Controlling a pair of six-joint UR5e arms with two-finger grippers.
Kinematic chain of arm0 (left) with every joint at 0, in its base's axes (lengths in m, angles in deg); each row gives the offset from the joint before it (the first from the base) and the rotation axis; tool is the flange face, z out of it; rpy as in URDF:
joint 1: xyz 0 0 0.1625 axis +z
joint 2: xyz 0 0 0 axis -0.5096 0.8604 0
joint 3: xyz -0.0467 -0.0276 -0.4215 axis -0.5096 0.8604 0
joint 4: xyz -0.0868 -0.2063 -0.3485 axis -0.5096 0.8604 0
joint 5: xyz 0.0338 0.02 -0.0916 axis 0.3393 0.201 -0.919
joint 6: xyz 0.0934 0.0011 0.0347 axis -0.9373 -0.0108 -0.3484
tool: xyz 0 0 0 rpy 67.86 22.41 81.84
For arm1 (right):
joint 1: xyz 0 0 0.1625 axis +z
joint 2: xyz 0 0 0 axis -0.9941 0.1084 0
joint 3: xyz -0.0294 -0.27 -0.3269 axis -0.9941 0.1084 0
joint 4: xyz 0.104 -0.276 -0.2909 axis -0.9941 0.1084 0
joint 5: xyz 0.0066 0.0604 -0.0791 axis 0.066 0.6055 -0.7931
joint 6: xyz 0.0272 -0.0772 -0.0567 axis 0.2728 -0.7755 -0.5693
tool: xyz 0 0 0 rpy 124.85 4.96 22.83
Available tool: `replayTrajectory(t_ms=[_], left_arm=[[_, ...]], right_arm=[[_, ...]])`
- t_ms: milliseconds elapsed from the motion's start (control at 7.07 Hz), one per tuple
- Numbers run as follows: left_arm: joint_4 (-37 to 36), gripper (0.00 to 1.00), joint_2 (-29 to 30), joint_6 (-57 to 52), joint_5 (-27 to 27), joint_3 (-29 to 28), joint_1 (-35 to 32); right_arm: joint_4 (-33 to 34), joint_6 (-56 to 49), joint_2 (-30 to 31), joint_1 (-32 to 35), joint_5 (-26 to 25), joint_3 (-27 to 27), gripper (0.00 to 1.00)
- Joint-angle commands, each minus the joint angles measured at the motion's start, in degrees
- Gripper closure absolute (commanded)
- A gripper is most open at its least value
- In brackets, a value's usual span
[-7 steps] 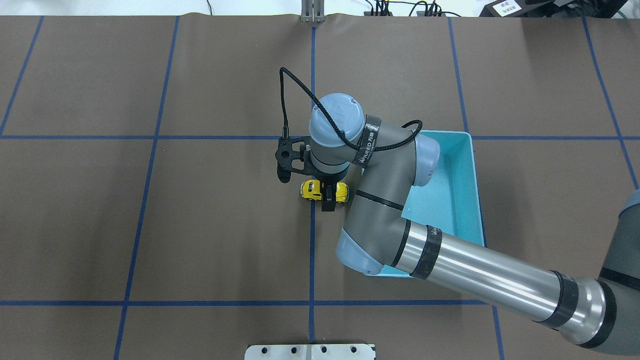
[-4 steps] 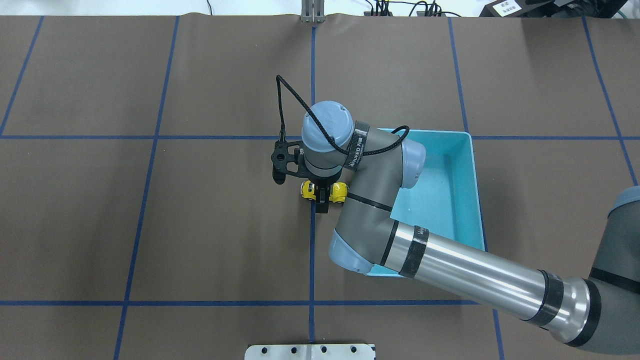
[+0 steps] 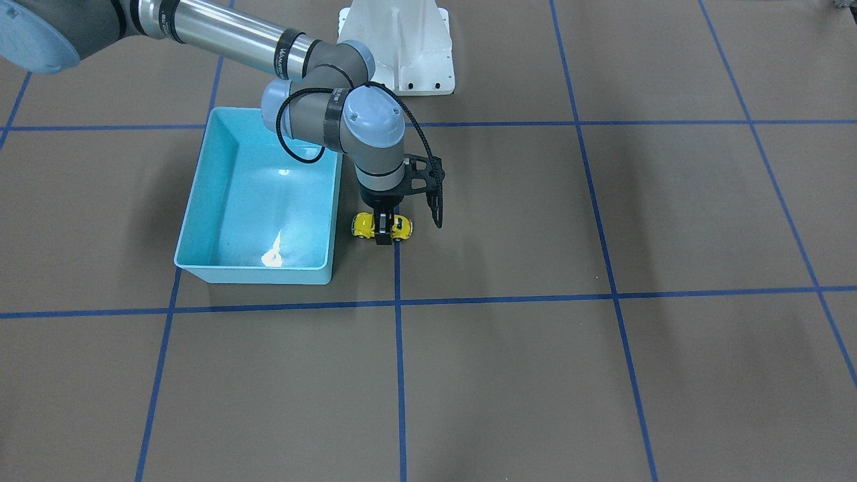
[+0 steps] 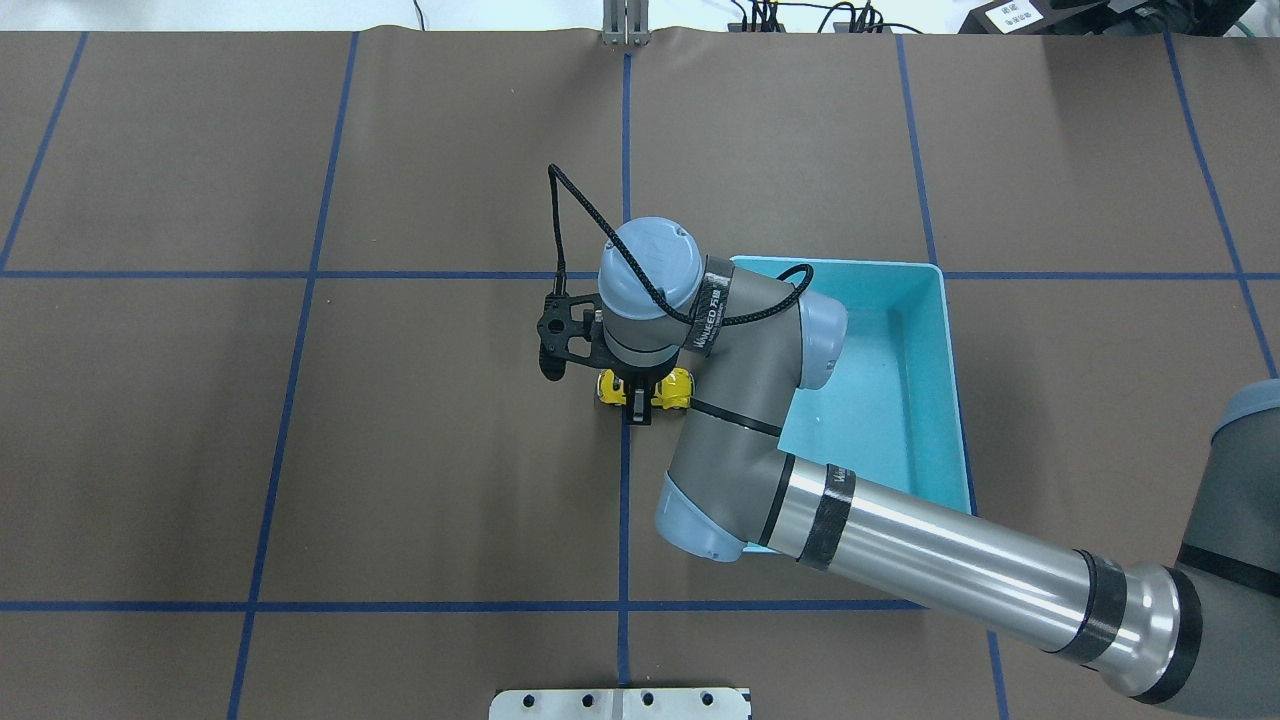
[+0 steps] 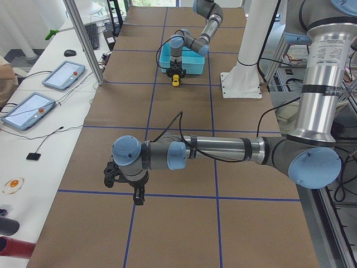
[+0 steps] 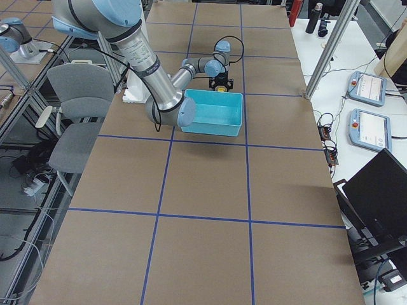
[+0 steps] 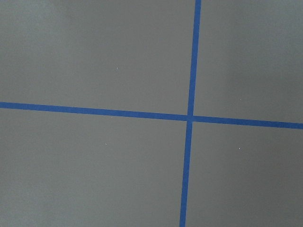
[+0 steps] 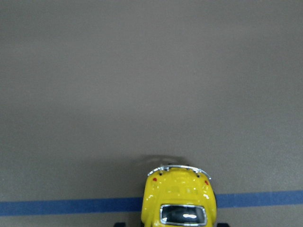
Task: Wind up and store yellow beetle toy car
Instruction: 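Lower the right gripper and grasp the yellow car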
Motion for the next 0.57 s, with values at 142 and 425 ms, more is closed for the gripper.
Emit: replayTrajectory(t_ms=[142,425], left_arm=[[0.0,0.00,0.0,0.0,0.0,0.1,0.0],[0.0,0.00,0.0,0.2,0.0,0.1,0.0]], right_arm=[[3.7,2.4,-5.4,-0.1,0.2,-1.2,1.00],[16.4,1.5,-9.4,1.8,0.7,-10.3,1.00]])
